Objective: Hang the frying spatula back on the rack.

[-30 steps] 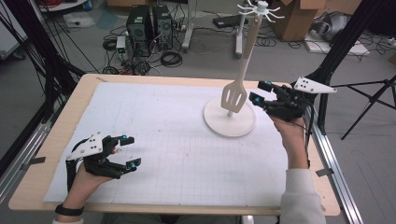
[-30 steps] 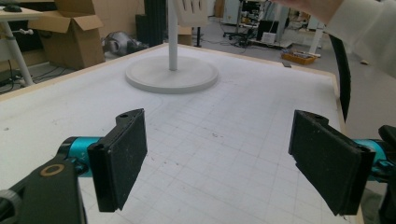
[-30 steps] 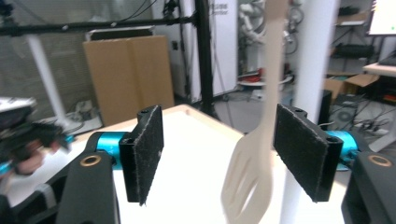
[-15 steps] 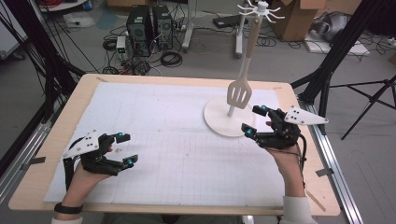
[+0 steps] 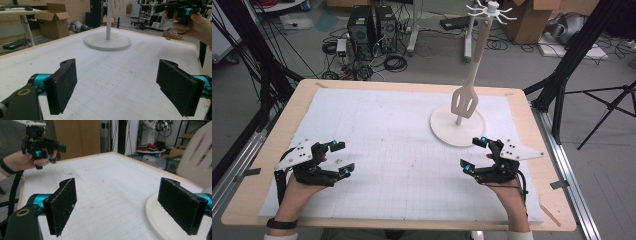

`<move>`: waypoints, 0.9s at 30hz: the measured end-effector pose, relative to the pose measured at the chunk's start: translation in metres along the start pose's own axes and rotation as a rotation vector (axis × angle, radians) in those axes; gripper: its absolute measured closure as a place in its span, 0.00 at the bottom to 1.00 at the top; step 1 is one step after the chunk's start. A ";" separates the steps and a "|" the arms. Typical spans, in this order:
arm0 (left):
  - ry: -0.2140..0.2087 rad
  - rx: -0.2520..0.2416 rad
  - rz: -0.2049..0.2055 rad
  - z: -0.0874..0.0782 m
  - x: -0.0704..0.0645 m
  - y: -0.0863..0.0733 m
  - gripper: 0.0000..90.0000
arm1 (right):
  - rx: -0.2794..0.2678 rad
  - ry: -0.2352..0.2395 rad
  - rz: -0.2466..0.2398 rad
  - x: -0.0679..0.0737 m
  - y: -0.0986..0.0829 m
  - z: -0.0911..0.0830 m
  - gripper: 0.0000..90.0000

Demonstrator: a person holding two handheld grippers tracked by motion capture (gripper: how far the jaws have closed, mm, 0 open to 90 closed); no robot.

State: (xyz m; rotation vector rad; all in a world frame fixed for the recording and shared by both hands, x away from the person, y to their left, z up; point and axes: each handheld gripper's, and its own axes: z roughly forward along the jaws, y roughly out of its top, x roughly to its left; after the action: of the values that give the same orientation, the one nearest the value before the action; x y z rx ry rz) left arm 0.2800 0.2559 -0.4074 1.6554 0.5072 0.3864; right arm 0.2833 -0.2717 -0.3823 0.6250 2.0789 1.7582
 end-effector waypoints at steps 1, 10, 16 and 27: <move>0.005 0.001 0.004 -0.001 0.000 0.000 0.19 | 0.005 0.001 0.002 0.001 -0.004 0.000 0.16; 0.028 -0.008 0.001 -0.005 0.004 -0.003 0.19 | 0.028 -0.015 0.052 0.001 -0.029 -0.001 0.16; 0.046 0.007 0.006 -0.007 0.004 -0.005 0.19 | 0.031 -0.015 0.067 0.000 -0.032 -0.001 0.16; 0.057 0.008 0.008 -0.011 0.004 -0.005 0.19 | 0.028 -0.023 0.071 -0.004 -0.034 -0.003 0.16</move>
State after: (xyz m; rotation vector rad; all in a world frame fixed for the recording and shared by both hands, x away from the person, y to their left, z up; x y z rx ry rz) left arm 0.2771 0.2677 -0.4105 1.6577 0.5459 0.4390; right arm 0.2817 -0.2806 -0.4155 0.7328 2.0935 1.7537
